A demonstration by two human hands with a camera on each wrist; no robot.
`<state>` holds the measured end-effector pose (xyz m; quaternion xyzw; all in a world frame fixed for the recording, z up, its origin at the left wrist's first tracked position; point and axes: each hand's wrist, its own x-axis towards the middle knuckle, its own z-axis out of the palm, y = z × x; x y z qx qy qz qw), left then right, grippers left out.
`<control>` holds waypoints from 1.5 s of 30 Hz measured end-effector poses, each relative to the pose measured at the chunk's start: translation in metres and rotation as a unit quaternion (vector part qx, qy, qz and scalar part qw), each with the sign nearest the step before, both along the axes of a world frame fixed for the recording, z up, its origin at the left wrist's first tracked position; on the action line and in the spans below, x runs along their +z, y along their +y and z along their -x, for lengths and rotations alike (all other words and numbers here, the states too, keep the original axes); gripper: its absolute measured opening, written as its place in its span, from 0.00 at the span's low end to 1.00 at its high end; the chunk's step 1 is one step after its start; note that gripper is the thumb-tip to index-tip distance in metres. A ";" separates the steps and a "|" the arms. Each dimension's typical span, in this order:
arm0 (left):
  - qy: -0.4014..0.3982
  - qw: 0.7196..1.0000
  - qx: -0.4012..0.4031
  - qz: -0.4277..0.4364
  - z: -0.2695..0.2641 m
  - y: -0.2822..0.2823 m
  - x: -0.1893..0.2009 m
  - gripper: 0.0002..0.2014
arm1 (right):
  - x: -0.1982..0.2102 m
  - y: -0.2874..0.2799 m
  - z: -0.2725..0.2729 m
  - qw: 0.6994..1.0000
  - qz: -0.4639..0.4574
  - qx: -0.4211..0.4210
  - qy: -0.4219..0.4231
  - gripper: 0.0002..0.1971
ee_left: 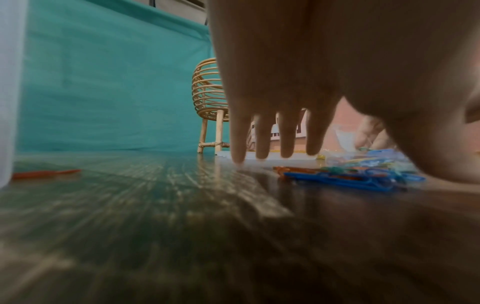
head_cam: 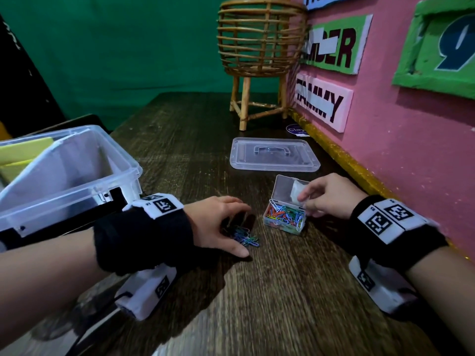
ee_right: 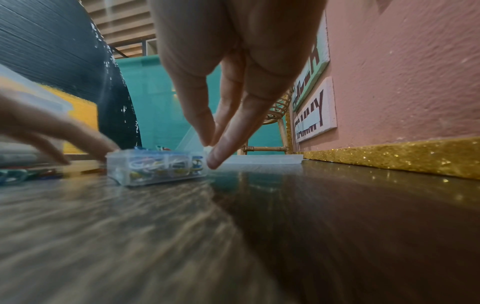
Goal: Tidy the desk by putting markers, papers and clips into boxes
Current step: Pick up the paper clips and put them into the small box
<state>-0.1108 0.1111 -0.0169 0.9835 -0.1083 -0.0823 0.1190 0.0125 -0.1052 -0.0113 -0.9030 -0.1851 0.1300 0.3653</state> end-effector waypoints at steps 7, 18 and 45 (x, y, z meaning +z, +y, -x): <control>-0.007 1.000 -0.006 0.018 -0.002 -0.003 0.002 0.21 | 0.002 0.000 0.003 1.000 -0.004 0.019 0.009 0.07; -0.040 0.999 0.005 0.028 -0.012 -0.014 0.008 0.11 | 0.003 0.000 0.006 1.000 0.002 0.024 0.013 0.04; -0.091 0.994 0.056 0.002 -0.055 -0.047 0.009 0.10 | 0.011 0.000 0.012 0.997 0.054 0.058 0.004 0.12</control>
